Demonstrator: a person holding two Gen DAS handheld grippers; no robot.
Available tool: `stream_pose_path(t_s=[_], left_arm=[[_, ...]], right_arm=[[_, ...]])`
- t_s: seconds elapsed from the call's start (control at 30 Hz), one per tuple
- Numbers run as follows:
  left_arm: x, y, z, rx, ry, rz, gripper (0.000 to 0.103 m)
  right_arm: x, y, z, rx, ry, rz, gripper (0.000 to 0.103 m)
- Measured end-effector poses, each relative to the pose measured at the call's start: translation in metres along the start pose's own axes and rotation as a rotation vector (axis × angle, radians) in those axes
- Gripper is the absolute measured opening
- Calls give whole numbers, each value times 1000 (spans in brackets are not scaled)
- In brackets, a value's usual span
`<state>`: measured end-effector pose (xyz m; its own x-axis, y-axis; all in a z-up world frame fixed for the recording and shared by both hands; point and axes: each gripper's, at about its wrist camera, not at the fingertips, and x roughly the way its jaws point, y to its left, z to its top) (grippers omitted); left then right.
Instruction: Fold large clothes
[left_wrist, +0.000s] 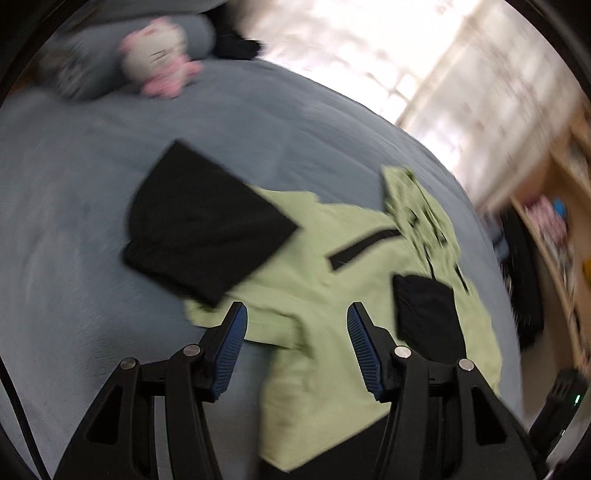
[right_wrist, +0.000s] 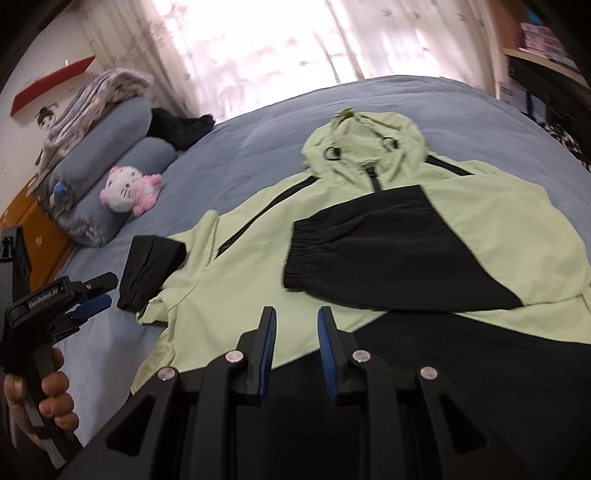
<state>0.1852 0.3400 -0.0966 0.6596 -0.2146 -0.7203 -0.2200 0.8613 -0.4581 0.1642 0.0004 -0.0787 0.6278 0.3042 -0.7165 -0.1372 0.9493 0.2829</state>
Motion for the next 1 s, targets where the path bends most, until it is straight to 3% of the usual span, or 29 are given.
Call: stream_pose_path(t_s=[0.17, 0.53, 0.6, 0.67, 0.8, 0.9, 1.0], left_arm=[[14, 48, 2, -142, -1, 4, 55], [77, 108, 18, -340, 17, -4, 54], [80, 109, 24, -345, -2, 11, 40], [80, 99, 33, -293, -30, 48, 14], [55, 36, 51, -26, -152, 168, 9], [29, -21, 56, 160, -215, 127, 8], [12, -71, 52, 287, -214, 40, 8]], right_arm=[[12, 23, 1, -37, 14, 26, 23], [39, 47, -7, -93, 68, 22, 23], [41, 47, -8, -95, 76, 18, 23], [43, 47, -9, -98, 82, 16, 23], [42, 48, -9, -104, 82, 14, 23], [37, 48, -8, -105, 69, 17, 23], [28, 43, -4, -95, 46, 9, 23]])
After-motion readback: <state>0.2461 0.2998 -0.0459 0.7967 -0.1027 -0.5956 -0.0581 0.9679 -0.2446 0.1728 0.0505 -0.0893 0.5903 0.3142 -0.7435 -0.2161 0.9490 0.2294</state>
